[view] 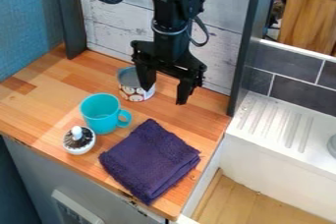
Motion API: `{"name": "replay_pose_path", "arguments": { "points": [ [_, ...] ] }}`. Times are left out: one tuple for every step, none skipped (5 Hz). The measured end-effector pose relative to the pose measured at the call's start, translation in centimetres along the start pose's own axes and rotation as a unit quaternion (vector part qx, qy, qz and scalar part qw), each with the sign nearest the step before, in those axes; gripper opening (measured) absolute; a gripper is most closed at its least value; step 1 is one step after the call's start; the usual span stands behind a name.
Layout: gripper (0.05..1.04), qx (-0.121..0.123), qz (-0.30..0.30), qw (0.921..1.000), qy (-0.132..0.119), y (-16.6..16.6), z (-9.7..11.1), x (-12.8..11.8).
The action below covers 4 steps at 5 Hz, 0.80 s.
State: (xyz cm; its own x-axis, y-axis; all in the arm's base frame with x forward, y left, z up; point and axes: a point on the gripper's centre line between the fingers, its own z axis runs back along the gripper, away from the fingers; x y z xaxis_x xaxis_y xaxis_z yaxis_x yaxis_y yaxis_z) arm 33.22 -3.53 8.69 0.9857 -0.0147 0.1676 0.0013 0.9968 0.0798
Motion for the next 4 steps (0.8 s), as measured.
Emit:
{"name": "replay_pose_path", "arguments": {
  "points": [
    [1.001,0.001,-0.002,0.9999,0.013,0.0,-0.8,-0.4],
    [1.001,-0.034,-0.050,0.9982,0.000,-0.2,-1.1,0.8],
    [1.001,-0.035,-0.047,0.9982,-0.012,1.3,-1.7,2.2],
    [1.001,-0.044,-0.057,0.9974,-0.010,1.6,-2.9,3.2]
  ]
}}
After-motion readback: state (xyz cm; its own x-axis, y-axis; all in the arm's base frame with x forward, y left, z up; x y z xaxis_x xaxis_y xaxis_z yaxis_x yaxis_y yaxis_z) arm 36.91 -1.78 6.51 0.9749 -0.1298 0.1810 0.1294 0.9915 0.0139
